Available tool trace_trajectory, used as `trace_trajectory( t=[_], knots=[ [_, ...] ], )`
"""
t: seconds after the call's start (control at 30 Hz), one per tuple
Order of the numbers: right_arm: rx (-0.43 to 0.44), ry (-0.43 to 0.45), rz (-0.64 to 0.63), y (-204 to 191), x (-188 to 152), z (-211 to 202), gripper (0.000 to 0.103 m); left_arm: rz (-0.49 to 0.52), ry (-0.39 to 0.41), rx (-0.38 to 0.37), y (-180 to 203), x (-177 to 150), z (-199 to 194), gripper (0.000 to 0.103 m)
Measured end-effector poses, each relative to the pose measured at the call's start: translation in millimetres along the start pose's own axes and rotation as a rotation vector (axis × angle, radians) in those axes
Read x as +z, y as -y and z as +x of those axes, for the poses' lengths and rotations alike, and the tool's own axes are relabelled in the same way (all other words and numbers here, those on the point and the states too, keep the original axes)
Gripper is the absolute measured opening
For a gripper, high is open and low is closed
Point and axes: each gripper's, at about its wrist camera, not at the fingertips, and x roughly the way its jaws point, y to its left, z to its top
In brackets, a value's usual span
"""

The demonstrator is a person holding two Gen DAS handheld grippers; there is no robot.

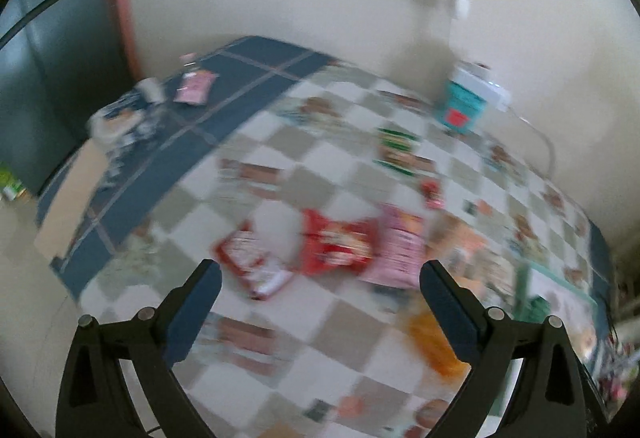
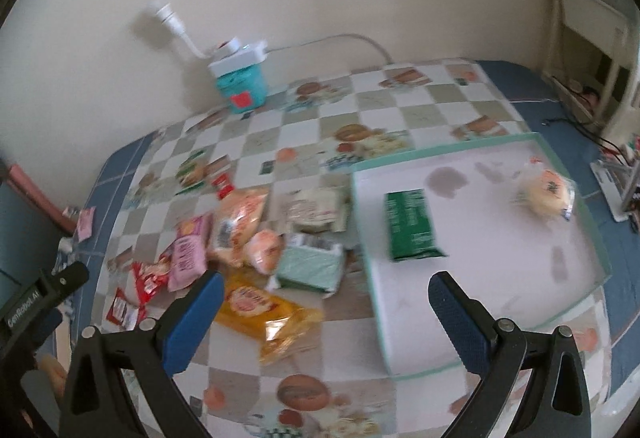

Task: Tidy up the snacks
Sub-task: 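Move the left gripper to the red milk-biscuit pack and grasp it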

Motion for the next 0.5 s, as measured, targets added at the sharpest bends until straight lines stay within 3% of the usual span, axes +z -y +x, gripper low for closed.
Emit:
trace_trajectory(
  t=[0.23, 0.5],
  knots=[
    [0.010, -0.054, -0.056, -36.1, -10.5, 21.7, 0.103, -0.109, -0.066, 0.069, -57.0, 5.5, 23.6, 0.099],
    [0.013, -0.175, -0.078, -53.4, -26.4, 63.5, 0.103, -0.148, -0.130, 0.032, -72.8, 6.4, 53.2, 0.099]
  ],
)
